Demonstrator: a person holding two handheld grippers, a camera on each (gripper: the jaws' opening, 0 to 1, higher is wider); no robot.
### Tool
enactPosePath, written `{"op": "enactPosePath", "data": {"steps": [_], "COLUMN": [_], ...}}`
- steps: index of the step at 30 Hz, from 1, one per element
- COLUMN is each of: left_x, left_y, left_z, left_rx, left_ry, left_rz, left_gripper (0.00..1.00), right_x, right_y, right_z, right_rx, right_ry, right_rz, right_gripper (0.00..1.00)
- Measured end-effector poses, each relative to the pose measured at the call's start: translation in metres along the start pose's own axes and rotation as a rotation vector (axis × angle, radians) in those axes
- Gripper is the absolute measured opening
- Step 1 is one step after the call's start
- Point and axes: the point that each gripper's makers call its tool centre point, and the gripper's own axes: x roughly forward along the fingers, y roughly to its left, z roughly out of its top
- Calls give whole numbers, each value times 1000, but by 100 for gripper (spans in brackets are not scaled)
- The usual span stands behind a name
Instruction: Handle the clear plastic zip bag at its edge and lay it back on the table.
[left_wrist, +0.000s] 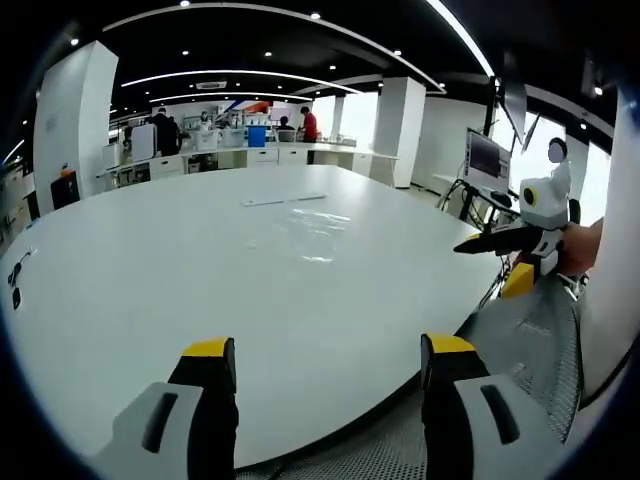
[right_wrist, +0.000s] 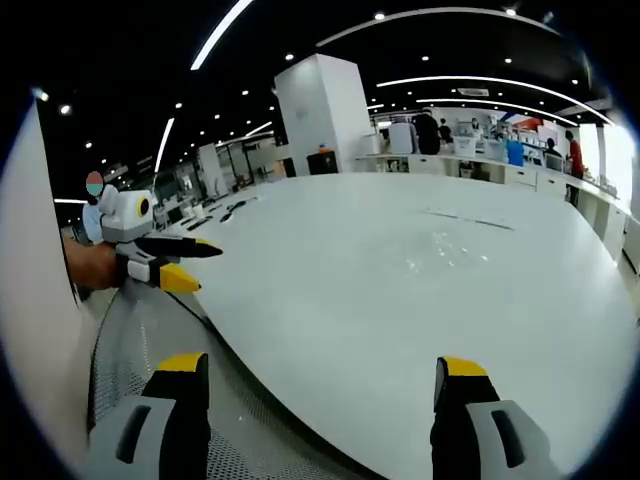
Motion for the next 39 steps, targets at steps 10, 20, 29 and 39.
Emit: {"op": "enactPosePath", "data": {"steps": [10, 20, 29, 39], "left_x": [-1, 0, 0, 0], "left_y": [-4, -2, 0, -1], "left_z": [2, 1, 1, 1], "left_rx": [3, 2, 2, 3], "left_ry": [1, 0, 1, 1], "left_rz": [1, 3, 3, 3], "left_gripper": [73, 73, 72, 72], "right_x": [0, 1, 1, 1], "right_y": [0, -1, -1, -1], "right_z": [-1, -1, 0, -1], "right_rx": [0, -2, -1, -3], "right_ry": [0, 2, 1, 5], "right_rz": [-2, -2, -3, -2], "right_gripper": [93, 93, 93, 93]}}
